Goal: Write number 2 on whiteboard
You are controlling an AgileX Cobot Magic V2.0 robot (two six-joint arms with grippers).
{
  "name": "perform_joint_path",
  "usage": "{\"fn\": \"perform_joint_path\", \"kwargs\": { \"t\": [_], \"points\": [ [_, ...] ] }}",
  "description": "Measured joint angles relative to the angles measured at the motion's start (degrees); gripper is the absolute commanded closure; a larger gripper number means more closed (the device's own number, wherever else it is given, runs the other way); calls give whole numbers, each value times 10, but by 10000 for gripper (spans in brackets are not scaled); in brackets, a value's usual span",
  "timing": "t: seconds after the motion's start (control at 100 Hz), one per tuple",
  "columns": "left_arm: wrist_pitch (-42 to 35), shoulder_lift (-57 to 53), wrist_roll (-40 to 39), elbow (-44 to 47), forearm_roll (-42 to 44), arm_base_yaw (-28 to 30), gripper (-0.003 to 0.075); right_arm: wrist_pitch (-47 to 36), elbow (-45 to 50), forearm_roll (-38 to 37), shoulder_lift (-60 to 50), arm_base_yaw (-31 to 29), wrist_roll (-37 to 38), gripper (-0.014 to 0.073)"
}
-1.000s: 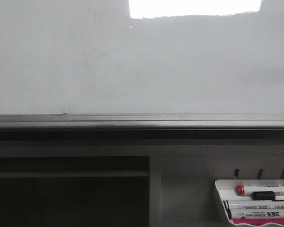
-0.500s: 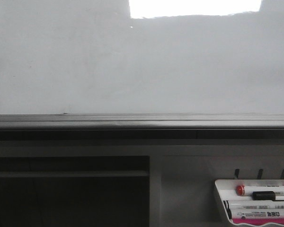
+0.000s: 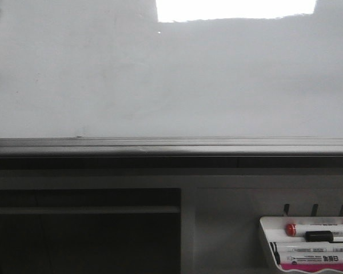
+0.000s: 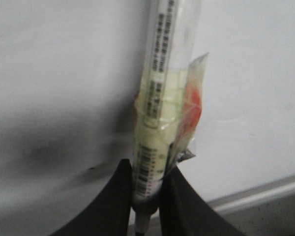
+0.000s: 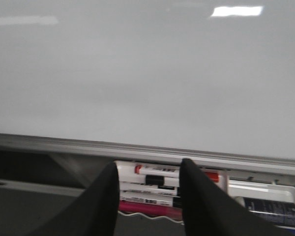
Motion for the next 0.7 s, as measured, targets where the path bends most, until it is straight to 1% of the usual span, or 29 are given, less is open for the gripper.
{"fn": "perform_joint_path", "kwargs": {
  "t": [0.13,0.26,0.37,0.48,0.58,0.7],
  "points": [
    [76,-5,51,-35,-4,-63,740,36,-26,82,58,0,-105,337],
    [139,-5,105,-57,-24,-143,740,84,-58,157,124,0,-215,337],
    [171,-5,146,-63,-51,-213,740,128,-82,220,175,0,-334,337],
    [183,-5,172,-67,-71,-275,740,190,-107,280,229,10,-451,337],
    [187,-5,180,-67,-78,-330,740,235,-133,295,273,35,-497,337],
    [187,-5,182,-67,-80,-376,740,252,-167,291,317,89,-511,337]
  ]
}}
